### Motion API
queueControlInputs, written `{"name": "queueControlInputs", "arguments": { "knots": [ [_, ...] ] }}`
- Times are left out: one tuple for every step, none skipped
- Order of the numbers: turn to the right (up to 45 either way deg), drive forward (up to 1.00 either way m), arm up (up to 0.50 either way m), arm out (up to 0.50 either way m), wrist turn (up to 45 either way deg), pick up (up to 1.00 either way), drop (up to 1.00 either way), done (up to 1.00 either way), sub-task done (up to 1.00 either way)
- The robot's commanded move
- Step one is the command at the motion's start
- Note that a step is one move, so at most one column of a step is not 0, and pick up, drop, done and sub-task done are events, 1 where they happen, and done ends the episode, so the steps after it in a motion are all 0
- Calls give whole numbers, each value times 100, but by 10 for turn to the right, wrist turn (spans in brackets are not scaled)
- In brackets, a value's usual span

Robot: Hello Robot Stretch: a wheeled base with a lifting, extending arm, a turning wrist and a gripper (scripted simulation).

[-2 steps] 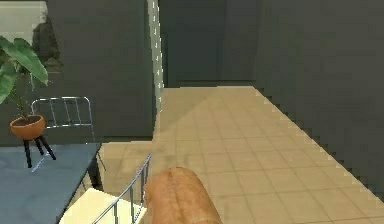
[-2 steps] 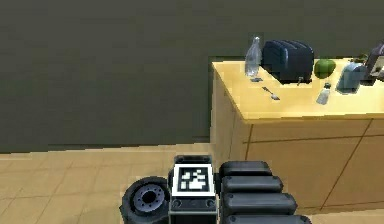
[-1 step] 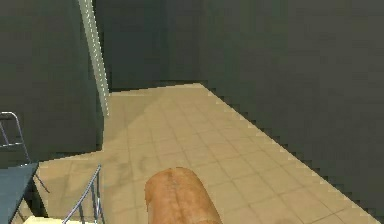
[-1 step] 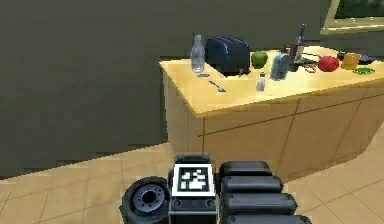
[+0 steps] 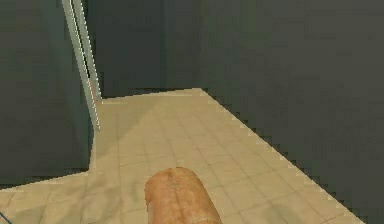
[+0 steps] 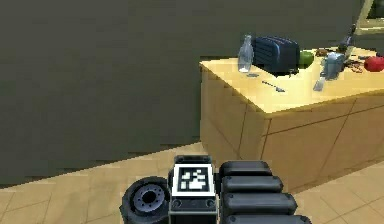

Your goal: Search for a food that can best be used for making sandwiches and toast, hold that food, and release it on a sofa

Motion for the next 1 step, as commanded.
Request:
{"name": "queueControlInputs", "arguments": {
  "knots": [
    [-180,0,0,0,0,0,0,0,0]
  ]
}}
